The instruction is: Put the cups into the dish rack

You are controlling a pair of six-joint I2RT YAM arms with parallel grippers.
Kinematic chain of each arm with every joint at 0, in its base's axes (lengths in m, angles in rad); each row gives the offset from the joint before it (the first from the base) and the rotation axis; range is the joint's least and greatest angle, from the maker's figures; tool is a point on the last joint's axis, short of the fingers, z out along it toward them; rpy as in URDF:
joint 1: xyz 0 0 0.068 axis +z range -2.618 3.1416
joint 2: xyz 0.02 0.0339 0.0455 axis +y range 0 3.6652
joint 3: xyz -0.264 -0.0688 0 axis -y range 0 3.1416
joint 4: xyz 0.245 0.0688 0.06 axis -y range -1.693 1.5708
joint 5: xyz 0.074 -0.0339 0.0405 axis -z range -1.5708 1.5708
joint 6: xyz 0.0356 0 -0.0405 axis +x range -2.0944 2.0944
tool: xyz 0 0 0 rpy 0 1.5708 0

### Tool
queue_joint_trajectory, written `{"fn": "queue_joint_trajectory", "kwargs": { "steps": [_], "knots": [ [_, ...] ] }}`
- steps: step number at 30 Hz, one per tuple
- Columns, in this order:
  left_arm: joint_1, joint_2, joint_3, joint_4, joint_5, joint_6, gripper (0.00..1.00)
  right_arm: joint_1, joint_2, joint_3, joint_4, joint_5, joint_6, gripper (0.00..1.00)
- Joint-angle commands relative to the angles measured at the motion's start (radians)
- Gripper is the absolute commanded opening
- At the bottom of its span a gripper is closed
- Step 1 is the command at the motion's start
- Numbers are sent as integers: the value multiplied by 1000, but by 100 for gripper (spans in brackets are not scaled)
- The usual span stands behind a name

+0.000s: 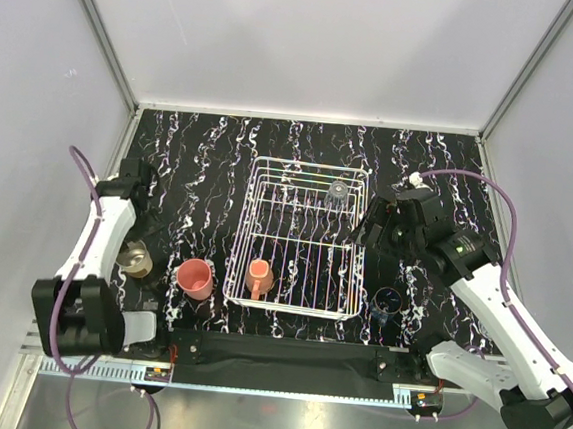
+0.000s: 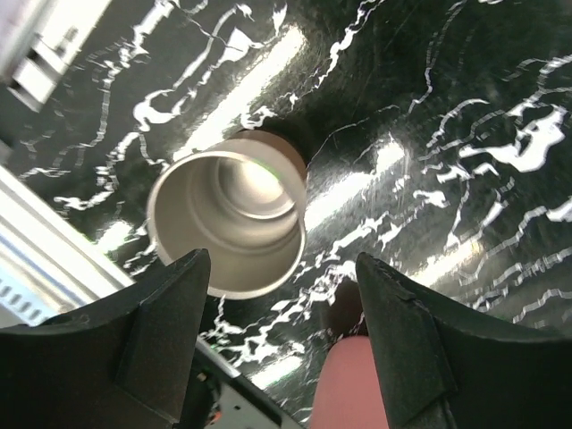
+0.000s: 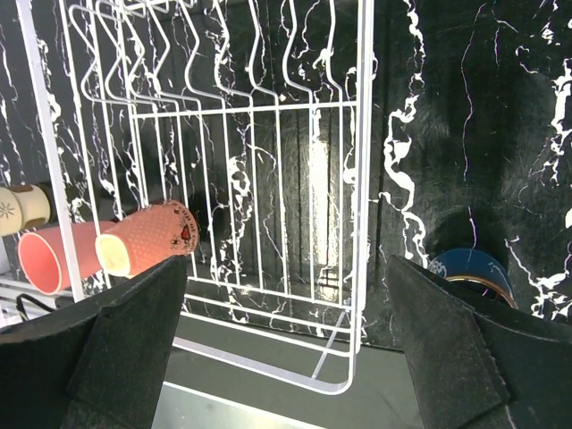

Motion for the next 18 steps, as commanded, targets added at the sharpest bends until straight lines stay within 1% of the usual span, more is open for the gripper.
{"fn": "queue_joint_trajectory", "kwargs": {
  "steps": [1, 6, 8, 9, 11, 13, 15, 16, 17, 18],
  "knots": [
    [22, 54, -24, 94, 17, -56, 71, 2, -25, -13, 38, -26, -31, 100],
    [62, 132, -104, 170, 56, -87, 69, 0, -34, -17, 40, -21, -44, 100],
    [68, 161, -119, 184, 72, -90, 64, 2, -30, -10, 25, -22, -44, 100],
    [69, 164, -124, 198, 73, -91, 58, 2, -28, -10, 22, -24, -44, 100],
    [69, 163, -130, 210, 76, -96, 50, 2, -33, -14, 22, -26, -37, 100],
    [69, 151, -128, 212, 73, -99, 34, 3, -37, -21, 20, -27, -26, 100],
    [69, 129, -125, 201, 84, -102, 24, 2, -37, -24, 12, -30, -20, 100],
    [69, 121, -125, 200, 89, -102, 15, 2, -36, -19, 6, -32, -18, 100],
    [71, 112, -127, 201, 89, -101, 11, 0, -37, -17, -4, -30, -12, 100],
    [71, 106, -124, 193, 86, -96, 5, 0, -37, -10, -12, -30, -8, 100]
  ]
}}
